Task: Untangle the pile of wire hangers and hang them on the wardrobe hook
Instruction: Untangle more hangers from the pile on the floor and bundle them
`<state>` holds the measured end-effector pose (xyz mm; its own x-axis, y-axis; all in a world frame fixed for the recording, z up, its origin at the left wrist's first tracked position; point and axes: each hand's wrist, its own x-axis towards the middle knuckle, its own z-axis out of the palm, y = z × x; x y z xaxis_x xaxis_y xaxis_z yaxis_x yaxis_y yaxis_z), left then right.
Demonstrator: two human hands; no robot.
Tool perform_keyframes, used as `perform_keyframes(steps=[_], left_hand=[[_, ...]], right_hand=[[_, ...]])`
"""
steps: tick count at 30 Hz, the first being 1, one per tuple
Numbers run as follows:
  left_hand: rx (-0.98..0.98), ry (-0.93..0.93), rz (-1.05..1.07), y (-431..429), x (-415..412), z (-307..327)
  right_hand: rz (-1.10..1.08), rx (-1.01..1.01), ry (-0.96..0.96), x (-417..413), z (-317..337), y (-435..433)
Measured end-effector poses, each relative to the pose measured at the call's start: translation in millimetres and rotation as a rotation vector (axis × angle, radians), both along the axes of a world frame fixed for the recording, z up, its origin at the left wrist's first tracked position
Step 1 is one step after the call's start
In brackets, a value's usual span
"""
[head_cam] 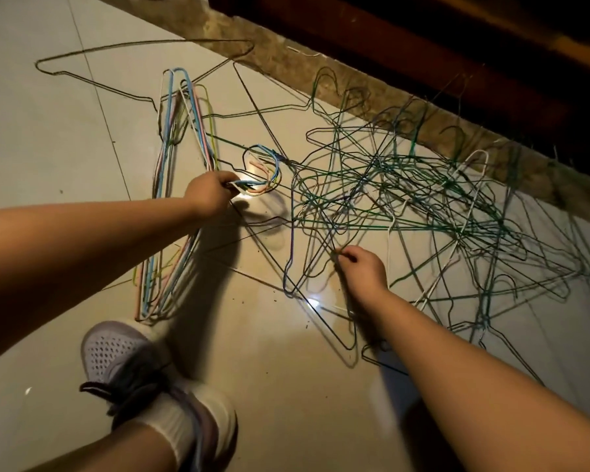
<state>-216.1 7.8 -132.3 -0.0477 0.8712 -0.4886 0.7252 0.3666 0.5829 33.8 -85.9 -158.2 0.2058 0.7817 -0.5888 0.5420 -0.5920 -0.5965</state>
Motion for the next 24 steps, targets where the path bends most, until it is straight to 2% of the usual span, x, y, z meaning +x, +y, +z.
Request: perform_keyframes(steps=[6,13,18,24], left_hand=[[0.061,0.131,-0.003,7.3,-12.8,-1.1],[-0.024,-0.064,0.084,18.7,-12.2,0.8],[-0.035,-0.074,0.090,22.8,-8.2,0.7],[-0.072,-0.181,0.130,26.6,-12.8,2.0]], right_hand=[[-0.057,0.070,0.069,3.6,2.4,-13.0],[0.018,0.024,0.005,11.4,-0.2,-7.7],[0.007,0.076,-0.019,5.7,6.5,-12.8],[-0.027,0.137,-0.031,-0.1,17.1,-21.1]])
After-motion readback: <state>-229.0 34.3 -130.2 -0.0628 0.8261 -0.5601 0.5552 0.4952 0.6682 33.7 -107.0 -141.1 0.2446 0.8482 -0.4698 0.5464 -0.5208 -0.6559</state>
